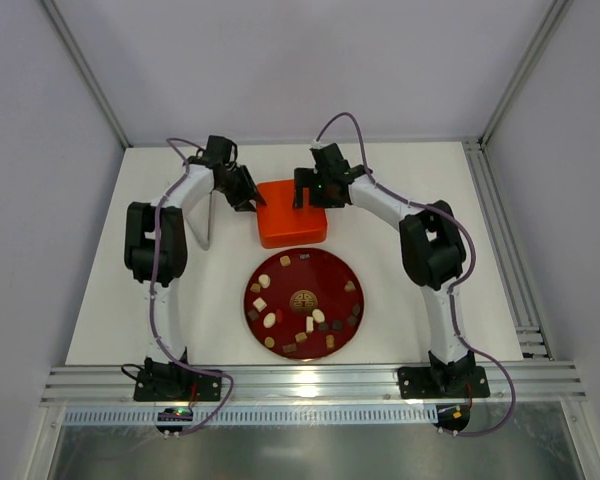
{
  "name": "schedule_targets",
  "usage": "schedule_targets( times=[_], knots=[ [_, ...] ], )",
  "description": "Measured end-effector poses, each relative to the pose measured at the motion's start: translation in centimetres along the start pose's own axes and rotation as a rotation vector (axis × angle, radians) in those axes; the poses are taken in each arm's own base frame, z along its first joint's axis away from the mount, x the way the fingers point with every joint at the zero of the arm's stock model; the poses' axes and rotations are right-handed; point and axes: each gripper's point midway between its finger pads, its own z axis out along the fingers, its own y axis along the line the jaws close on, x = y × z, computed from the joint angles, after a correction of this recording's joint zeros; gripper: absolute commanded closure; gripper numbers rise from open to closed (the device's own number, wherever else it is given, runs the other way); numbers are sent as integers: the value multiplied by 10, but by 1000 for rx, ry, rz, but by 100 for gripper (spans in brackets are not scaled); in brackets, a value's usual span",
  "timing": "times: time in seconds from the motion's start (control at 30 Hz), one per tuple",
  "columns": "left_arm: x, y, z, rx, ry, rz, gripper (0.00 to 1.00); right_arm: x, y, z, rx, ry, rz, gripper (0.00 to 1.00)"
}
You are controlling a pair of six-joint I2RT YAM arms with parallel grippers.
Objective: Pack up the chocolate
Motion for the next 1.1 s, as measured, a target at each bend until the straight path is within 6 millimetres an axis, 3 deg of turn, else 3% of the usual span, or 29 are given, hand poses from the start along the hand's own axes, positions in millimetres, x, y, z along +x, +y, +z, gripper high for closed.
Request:
schedule_targets(
  times=[0.17, 0.43, 0.6, 0.7, 0.87, 1.1],
  knots=[
    [-4, 2, -1, -22, -14, -2, 68, 16, -1, -10, -43, 27, 8, 16],
    [-7, 1, -1, -33, -29, -18, 69, 41, -4, -25, -149, 71, 35, 18],
    [-8, -1, 0, -35, -33, -26, 69, 54, -6, -37, -156, 84, 33, 32],
    [-8, -1, 1, -39, -35, -27, 69, 58, -9, -43, -149, 84, 30, 43],
    [-9, -1, 1, -46, -39, -27, 69, 59, -12, -48, -135, 62, 29, 51],
    [-10, 0, 2, -55, -40, -25, 70, 60, -15, -49, -101, 43, 10, 54]
  ],
)
